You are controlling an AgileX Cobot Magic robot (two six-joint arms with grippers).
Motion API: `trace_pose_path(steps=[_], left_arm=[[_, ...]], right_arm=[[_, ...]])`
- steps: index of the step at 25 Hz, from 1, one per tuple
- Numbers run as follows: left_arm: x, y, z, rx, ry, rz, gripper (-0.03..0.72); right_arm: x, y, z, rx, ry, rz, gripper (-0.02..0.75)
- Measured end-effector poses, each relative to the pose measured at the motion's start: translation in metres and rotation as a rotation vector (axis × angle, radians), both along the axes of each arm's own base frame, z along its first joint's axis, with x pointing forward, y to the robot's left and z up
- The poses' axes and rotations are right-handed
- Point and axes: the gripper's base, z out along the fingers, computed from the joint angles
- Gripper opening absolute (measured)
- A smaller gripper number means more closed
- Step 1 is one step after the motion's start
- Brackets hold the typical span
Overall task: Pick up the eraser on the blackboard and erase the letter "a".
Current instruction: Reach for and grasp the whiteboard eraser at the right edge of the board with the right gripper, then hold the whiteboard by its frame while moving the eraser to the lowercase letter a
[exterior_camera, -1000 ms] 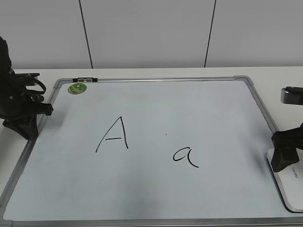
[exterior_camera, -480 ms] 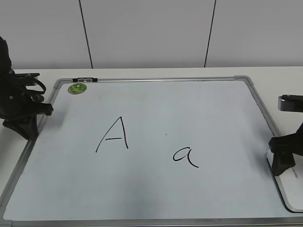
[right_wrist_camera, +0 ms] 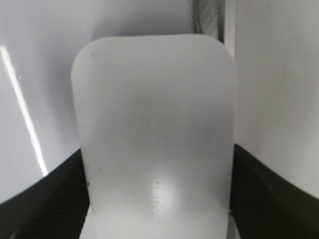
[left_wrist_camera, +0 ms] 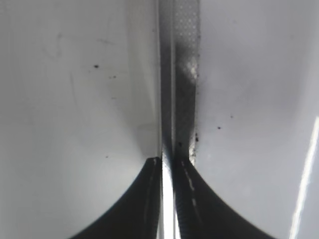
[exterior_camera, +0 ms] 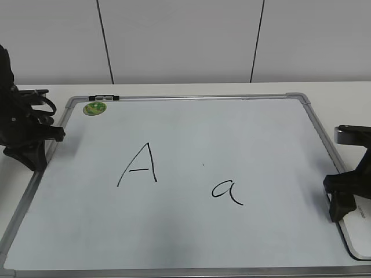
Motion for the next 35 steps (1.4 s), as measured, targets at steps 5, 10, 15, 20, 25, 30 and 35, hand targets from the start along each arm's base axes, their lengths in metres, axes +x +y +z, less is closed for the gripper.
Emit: trace_pose_path(steps=[5, 10, 15, 20, 25, 30, 35], left_arm=[[0.0, 0.0, 0.0, 0.0, 0.0, 0.0, 0.068], [0.0, 0.0, 0.0, 0.0, 0.0, 0.0, 0.068], [0.0, 0.0, 0.0, 0.0, 0.0, 0.0, 0.068], [0.0, 0.0, 0.0, 0.0, 0.0, 0.0, 0.068], [0.0, 0.0, 0.0, 0.0, 0.0, 0.0, 0.068], [0.0, 0.0, 0.0, -0.002, 0.0, 0.001, 0.068], [0.0, 0.0, 0.0, -0.002, 0.0, 0.001, 0.068]], right_arm=[[0.0, 0.0, 0.0, 0.0, -0.002, 0.002, 0.53], [0.0, 0.0, 0.0, 0.0, -0.002, 0.004, 0.526], [0.001, 0.001, 0.001, 0.008, 0.0, -0.003, 0.526], [0.011, 0.003, 0.018, 0.019, 0.044, 0.012, 0.526], [0.027, 0.022, 0.042, 0.022, 0.017, 0.076, 0.526], [0.043, 0.06, 0.052, 0.011, 0.021, 0.203, 0.526], [0.062, 0.094, 0.043, 0.004, 0.044, 0.287, 0.526]])
